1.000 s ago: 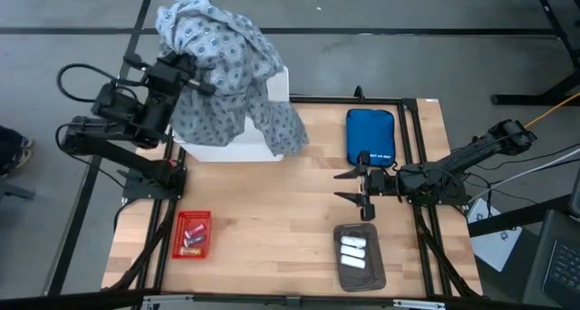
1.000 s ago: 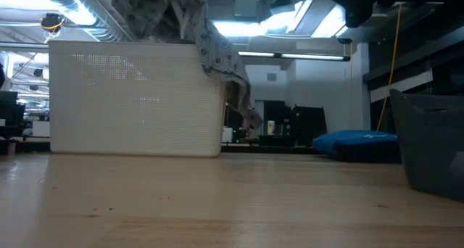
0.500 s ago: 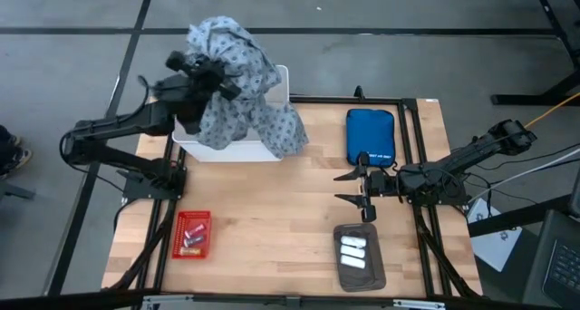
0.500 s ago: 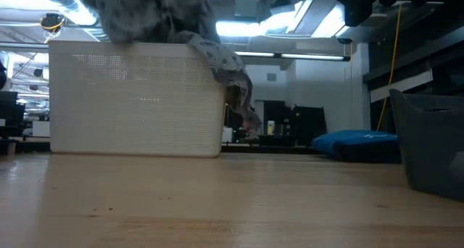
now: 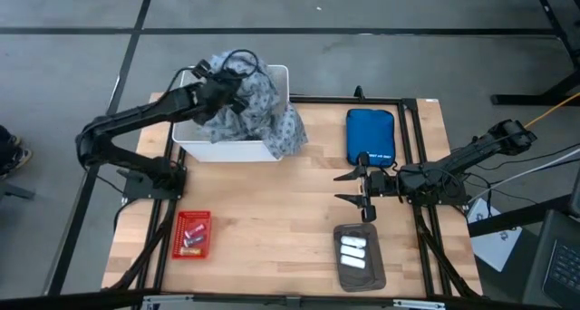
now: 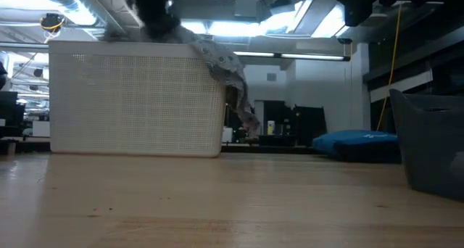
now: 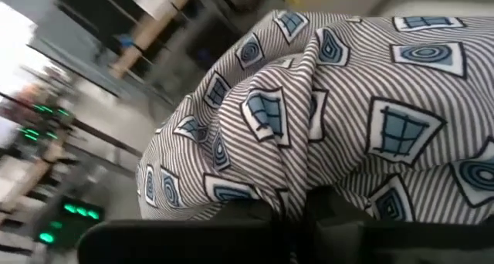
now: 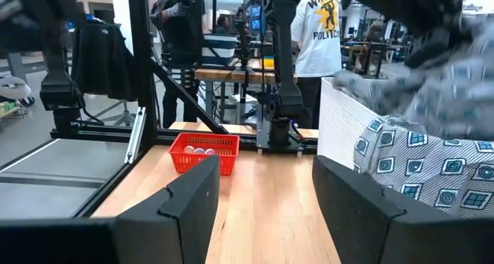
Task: Pick & Place Medicine items
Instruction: Put the gray patient gown into the white bin
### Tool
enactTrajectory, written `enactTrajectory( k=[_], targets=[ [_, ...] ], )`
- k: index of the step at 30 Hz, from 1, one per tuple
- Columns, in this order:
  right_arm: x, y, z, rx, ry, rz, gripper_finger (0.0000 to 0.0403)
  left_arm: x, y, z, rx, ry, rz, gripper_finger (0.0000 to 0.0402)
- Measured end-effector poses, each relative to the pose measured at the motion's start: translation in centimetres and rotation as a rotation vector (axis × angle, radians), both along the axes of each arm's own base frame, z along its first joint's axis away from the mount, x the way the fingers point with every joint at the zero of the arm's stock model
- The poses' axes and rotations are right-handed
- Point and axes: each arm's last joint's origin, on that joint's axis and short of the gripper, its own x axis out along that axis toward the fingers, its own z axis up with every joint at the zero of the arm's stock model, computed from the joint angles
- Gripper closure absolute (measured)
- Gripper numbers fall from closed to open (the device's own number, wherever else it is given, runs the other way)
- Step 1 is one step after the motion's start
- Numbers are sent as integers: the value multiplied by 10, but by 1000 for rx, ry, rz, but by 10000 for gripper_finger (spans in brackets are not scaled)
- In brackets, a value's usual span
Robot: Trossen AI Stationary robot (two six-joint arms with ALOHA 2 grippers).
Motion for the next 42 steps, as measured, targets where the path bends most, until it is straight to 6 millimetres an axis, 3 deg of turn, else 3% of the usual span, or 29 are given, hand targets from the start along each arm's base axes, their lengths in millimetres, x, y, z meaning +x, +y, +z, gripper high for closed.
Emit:
enactTrajectory(
  k=[13, 16, 20, 27, 31, 38, 42],
  targets=[
    [0, 1, 0, -2, 4, 27, 193, 15, 29, -65, -497, 45, 6, 395],
    [0, 1, -1, -3, 6, 27, 193, 19, 32, -74, -599, 26, -13, 384],
    [0, 1, -1, -1, 10, 26, 193, 21, 32, -74, -588, 13, -2, 356],
    [0, 1, -1, -7, 10, 25, 193, 16, 19, -49, -398, -27, -29, 292],
    [0, 0, -1, -56, 2, 14, 193, 9, 5, -21, -309, -169, -113, 267],
    [-1, -8, 6, -144, -44, -280, 193, -13, -30, 27, -196, -461, -325, 254],
    [0, -9, 3, -147, -26, -294, 193, -23, -54, 49, -185, -613, -517, 254]
  ],
)
